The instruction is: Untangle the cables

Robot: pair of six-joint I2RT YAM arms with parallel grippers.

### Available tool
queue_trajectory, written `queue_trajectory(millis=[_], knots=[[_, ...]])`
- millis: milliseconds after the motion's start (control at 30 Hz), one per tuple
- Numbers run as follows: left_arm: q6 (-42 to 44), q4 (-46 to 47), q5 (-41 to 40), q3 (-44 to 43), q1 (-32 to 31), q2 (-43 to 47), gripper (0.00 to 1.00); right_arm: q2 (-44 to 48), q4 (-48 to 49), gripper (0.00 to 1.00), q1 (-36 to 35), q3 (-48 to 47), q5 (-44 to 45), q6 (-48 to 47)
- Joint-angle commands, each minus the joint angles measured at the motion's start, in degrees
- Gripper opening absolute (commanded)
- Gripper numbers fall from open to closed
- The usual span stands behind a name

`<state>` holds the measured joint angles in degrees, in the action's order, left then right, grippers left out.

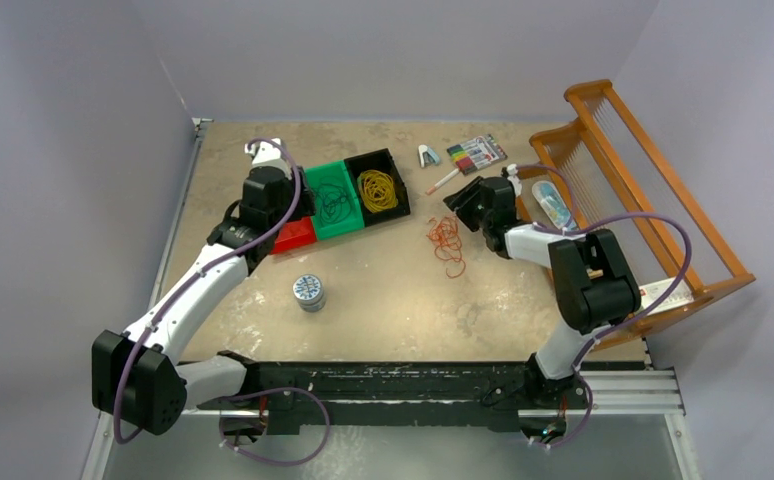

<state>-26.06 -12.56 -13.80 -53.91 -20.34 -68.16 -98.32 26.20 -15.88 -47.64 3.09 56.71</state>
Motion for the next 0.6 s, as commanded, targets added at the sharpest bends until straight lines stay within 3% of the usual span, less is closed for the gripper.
queue_trajectory(millis=[0, 300, 567], knots=[[0.86, 1.35, -0.86, -2.61, 0.12, 0.02, 0.55, -1.21, 2.48, 0.52, 0.54, -2.82, -0.95, -0.54], [0.81, 1.09, -1.25, -2.29, 0.08, 0.71, 0.55, -4.23, 3.30, 0.47, 0.76, -4.28, -2.03, -0.93], [0.66, 1.13, -1.42, -2.04, 0.12, 1.11, 0.55, -1.70, 2.85, 0.28, 0.76, -3.99, -0.08, -3.84]])
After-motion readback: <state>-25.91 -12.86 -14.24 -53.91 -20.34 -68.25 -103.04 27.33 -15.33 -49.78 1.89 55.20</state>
